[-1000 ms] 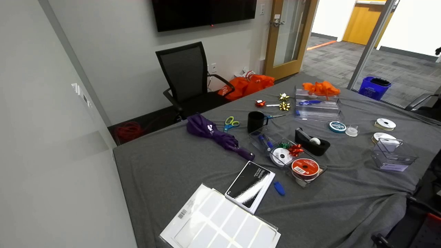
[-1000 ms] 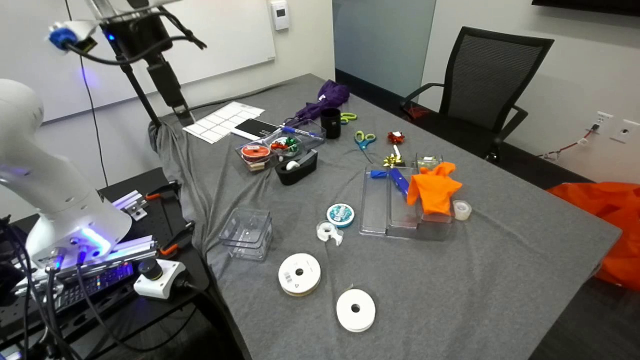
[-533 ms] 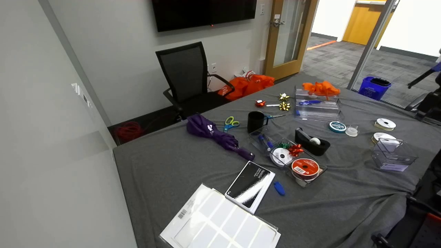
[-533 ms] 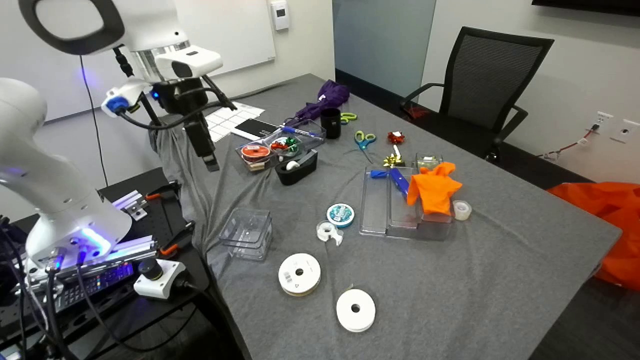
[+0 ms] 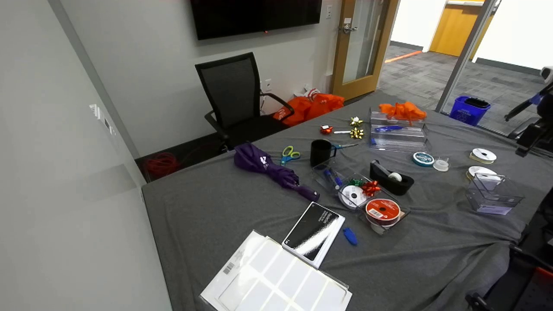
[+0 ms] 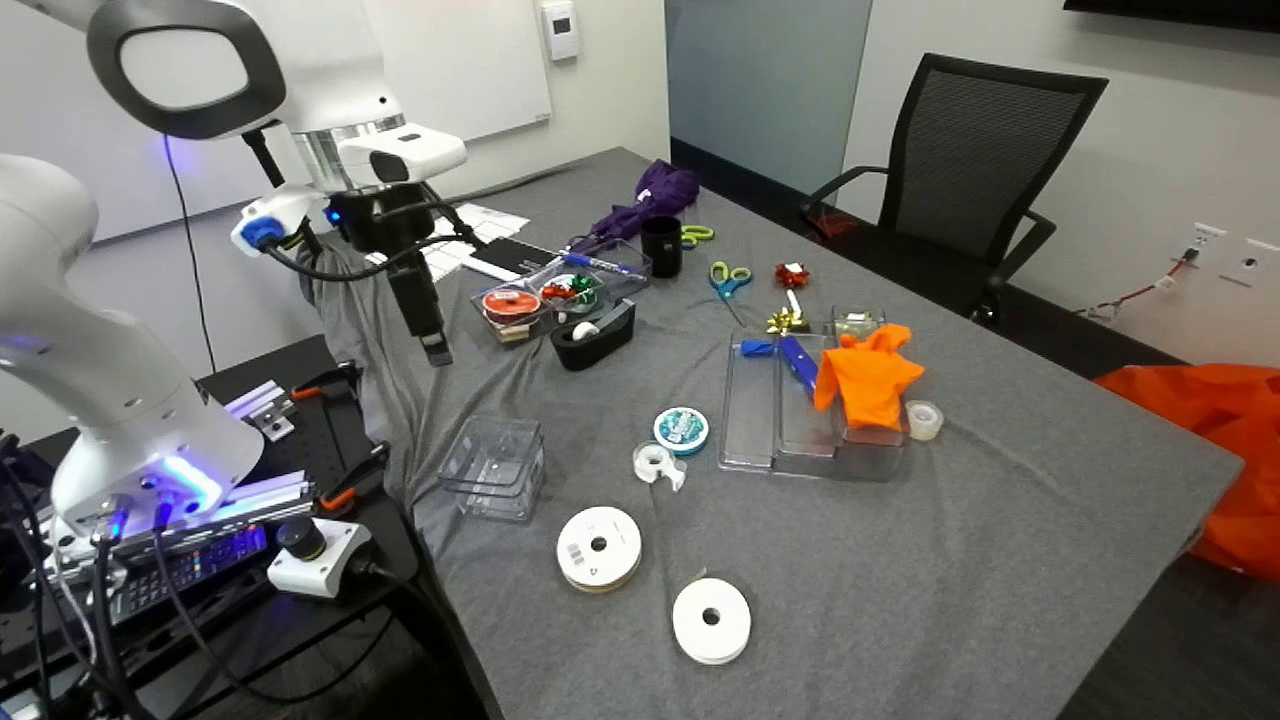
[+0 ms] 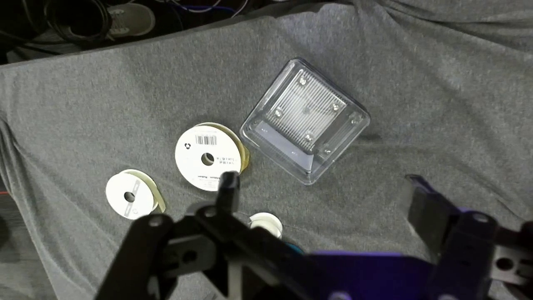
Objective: Move the two stationary holders to the left and separate them
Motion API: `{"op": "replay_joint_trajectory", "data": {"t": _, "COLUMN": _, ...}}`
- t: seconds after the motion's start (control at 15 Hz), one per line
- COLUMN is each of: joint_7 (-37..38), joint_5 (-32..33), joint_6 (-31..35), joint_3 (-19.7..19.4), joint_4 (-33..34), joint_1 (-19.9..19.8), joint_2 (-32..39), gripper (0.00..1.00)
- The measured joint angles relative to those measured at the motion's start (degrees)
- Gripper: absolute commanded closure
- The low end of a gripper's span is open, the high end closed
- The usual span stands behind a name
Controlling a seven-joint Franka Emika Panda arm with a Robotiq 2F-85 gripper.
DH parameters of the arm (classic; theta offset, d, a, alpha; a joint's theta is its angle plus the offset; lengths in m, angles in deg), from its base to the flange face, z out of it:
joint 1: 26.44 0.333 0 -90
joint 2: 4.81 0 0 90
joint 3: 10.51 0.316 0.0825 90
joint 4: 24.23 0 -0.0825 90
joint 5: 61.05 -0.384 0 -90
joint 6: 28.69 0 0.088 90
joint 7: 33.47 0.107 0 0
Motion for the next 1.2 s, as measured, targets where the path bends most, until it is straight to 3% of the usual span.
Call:
{"op": "replay_joint_trajectory", "data": {"t": 0.2, "joint_7": -0.1, "joint_5": -4.1, "joint_6": 1.1, "joint_3": -0.9, "joint_4": -0.5, "joint_1": 0.0, "joint_2": 0.1, "gripper": 0.0}}
{"op": "replay_joint_trajectory", "data": {"t": 0.6, "joint_7": -2.1, "joint_5": -14.8, "joint_6": 6.9, "joint_3": -7.7, "joint_4": -3.4, "joint_1": -0.7, "joint_2": 2.3, "gripper": 0.0}}
{"op": "replay_joint_trajectory", "data": {"t": 1.2, "joint_7": -0.6, "joint_5": -20.9, "joint_6": 17.1, "joint_3": -9.6, "joint_4": -3.3, "joint_1": -3.9, "joint_2": 17.2, "gripper": 0.0}}
